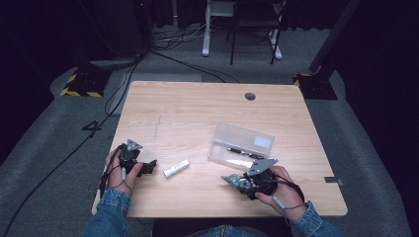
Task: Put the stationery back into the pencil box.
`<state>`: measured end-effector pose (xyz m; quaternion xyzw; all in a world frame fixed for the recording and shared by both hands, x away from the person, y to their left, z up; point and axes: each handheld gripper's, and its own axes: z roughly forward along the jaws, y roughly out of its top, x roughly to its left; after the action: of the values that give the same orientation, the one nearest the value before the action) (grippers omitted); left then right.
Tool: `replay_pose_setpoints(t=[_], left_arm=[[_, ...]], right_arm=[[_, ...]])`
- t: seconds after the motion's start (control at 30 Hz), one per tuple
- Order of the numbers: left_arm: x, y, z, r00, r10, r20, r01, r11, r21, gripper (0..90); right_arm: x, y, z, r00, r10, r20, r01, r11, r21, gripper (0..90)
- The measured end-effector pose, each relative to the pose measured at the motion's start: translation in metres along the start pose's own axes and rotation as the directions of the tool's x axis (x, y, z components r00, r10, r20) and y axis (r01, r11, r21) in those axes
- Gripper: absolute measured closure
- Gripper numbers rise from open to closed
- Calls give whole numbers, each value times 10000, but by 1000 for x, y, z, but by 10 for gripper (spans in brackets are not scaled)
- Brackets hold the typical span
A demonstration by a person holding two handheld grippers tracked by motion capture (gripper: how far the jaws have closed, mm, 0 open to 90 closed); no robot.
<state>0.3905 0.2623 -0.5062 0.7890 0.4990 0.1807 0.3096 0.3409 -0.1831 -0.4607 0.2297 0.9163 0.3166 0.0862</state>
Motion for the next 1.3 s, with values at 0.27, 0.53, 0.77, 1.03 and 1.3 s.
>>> replay_pose_setpoints(t=[0.27,0.53,0.77,1.03,1.3], left_arm=[[0,0,0,10000,15,-30,-15,10000,18,1],[0,0,0,10000,15,-17,-15,10000,9,1],[0,0,0,10000,14,-18,-14,10000,9,1],[0,0,0,10000,14,-19,-14,10000,11,1],[0,0,0,10000,19,-27,-19,10000,20,1]], right_arm=[[-8,7,-15,9997,-5,228,11,9997,-236,429],[-19,7,-21,9994,38,344,-33,9999,-150,428],[-37,5,-25,9986,74,526,-72,10000,-34,428],[-58,0,-23,9979,90,647,-101,9998,169,428],[-73,-6,-16,9968,166,779,-194,9992,357,428]])
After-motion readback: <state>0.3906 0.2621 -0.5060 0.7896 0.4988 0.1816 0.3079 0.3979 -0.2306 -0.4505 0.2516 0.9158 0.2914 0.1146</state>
